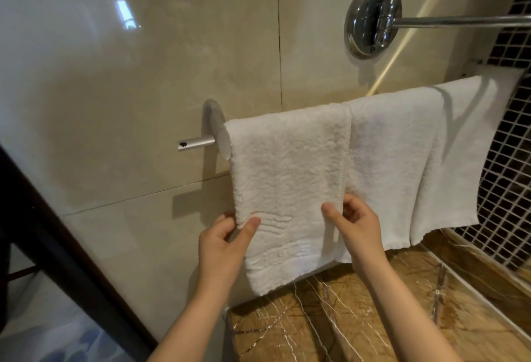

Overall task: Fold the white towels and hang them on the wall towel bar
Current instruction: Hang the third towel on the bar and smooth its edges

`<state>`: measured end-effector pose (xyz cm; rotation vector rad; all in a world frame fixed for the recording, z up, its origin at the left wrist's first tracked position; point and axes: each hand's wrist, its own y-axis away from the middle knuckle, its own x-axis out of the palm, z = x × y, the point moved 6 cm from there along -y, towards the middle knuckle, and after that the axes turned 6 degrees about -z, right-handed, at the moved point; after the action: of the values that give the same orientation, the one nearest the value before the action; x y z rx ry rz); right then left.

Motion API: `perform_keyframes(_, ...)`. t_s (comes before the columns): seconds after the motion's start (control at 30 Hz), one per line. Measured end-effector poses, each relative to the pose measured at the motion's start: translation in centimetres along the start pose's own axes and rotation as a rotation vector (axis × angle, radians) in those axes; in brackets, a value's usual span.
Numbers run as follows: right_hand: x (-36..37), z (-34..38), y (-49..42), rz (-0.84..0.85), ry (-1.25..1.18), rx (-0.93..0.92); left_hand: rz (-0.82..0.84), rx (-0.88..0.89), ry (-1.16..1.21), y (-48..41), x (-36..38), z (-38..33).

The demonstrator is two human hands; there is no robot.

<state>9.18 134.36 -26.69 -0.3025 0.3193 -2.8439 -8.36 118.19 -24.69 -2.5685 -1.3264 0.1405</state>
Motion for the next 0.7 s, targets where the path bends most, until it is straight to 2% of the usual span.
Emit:
perform_keyframes(0.27,-0.5,-2.6,1.7,0.040,0.008,0.127,0.067,-0.070,-0.083,0.9,-0.7,3.5)
perform_keyframes(0.5,-0.5,-3.4,1.6,0.014,0.016,0.134,-0.011,-0.049,-0.113,0.7,-0.7,3.7)
perform_keyframes(0.7,-0.9,-3.7,1.9,0.052,0.014,0.116,0.013,-0.099,-0.062,0.9,0.0,5.2)
